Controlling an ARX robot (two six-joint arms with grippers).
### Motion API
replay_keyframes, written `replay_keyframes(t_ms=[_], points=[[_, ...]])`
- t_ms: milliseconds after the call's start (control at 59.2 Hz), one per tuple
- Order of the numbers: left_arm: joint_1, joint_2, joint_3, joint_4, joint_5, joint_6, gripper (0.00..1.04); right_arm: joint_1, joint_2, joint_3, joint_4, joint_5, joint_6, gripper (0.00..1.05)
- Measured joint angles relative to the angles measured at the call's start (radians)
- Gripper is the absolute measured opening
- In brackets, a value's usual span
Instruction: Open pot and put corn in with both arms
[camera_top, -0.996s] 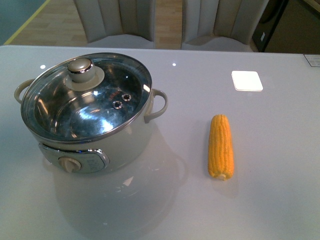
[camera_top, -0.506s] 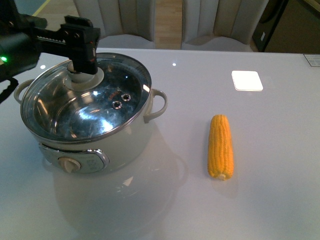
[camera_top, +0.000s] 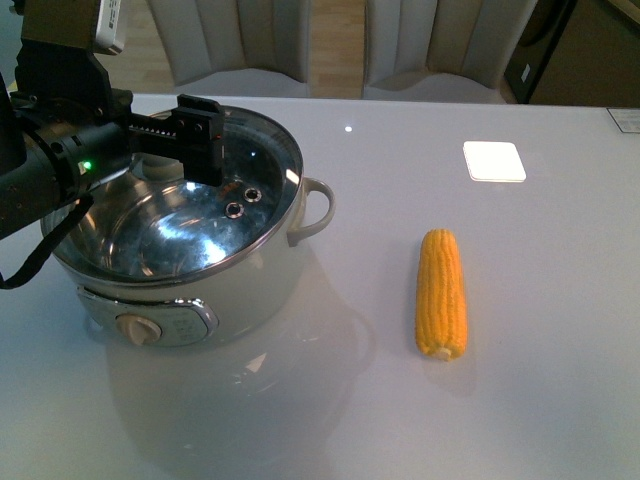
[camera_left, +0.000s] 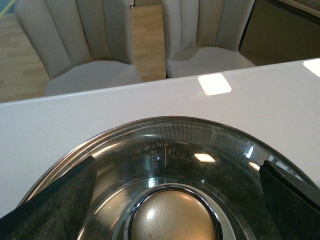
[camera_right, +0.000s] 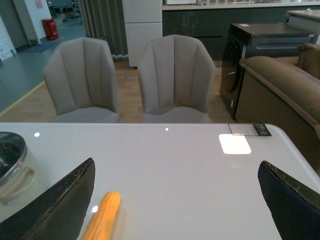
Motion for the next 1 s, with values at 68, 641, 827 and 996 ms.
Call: replay_keyframes(t_ms=[68,641,827,996], points=[[0.000,0.018,0.007,0.000,-0.007,-0.014,0.98,0.000,0.000,0.000,0.000,0.000,0.000,0.96],[-0.010,0.064,0.024,0.006,-0.043,-0.049,0.43,0.000,0.000,0.000,0.000,0.000,0.000,0.96],[-0.010,0.063,0.024,0.006,-0.052,-0.041,0.43,0.000,0.000,0.000,0.000,0.000,0.000,0.96],[-0.010,0.045,0.024,-0.015,-0.058,-0.031,0.43,0.000,0.000,0.000,0.000,0.000,0.000,0.96]])
